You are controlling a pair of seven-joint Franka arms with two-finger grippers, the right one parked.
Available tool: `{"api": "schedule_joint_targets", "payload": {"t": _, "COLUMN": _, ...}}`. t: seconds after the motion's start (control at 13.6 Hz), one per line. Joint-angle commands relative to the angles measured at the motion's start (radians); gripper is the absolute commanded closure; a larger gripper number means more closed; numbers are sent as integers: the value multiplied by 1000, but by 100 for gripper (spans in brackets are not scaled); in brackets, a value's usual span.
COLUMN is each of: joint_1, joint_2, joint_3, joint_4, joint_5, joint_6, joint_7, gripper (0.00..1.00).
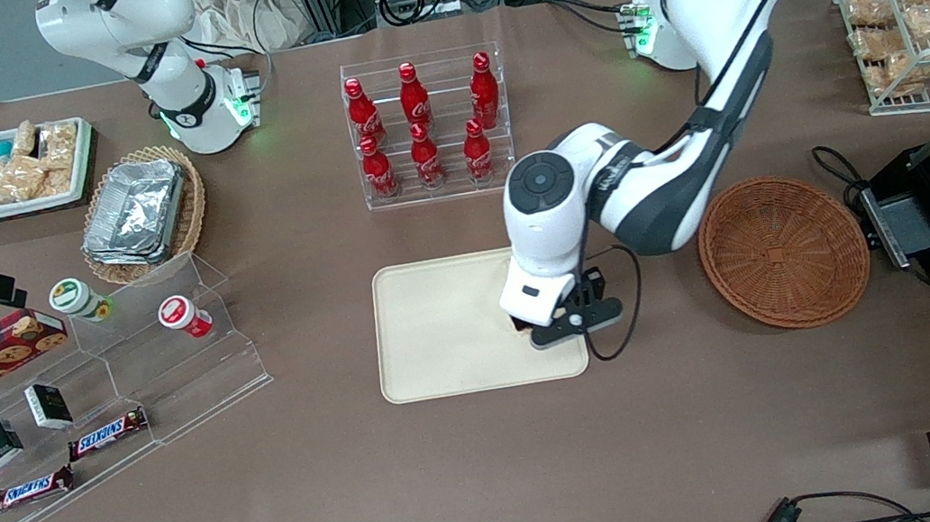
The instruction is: Place sandwich from basket to tray
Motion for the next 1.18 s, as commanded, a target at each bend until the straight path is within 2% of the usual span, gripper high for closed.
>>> {"api": "schedule_joint_targets", "payload": {"t": 0.0, "joint_1": 35, "joint_2": -28, "joint_3": -8, "joint_4": 57, "joint_5": -35, "joint_6": -62, "joint_7": -2, "gripper": 23}}
{"api": "schedule_joint_targets", "payload": {"t": 0.22, "joint_1": 103, "joint_2": -82, "joint_3": -7, "joint_4": 76, "joint_5": -88, "joint_6": -89, "joint_7": 40, "gripper": 22}}
{"api": "schedule_joint_targets", "payload": {"t": 0.29, "joint_1": 117, "joint_2": -91, "joint_3": -4, "joint_4": 76, "joint_5": -103, "joint_6": -111, "joint_7": 60, "gripper": 19}}
{"api": "schedule_joint_targets", "payload": {"t": 0.44, "joint_1": 129, "joint_2": -98, "joint_3": -2, "joint_4": 71, "joint_5": -106, "joint_6": -123, "joint_7": 84, "gripper": 14}}
{"api": "schedule_joint_targets", "payload": {"t": 0.74, "joint_1": 149, "joint_2": -146, "joint_3": 3, "joint_4": 51, "joint_5": -118, "joint_6": -156, "joint_7": 96, "gripper": 14}}
{"api": "schedule_joint_targets", "payload": {"t": 0.96, "joint_1": 177, "joint_2": -232, "joint_3": 48, "joint_4": -2, "joint_5": -193, "joint_6": -189, "joint_7": 177, "gripper": 14}}
{"api": "schedule_joint_targets", "payload": {"t": 1.11, "joint_1": 169, "joint_2": -283, "joint_3": 123, "joint_4": -18, "joint_5": -261, "joint_6": -224, "joint_7": 279, "gripper": 3}}
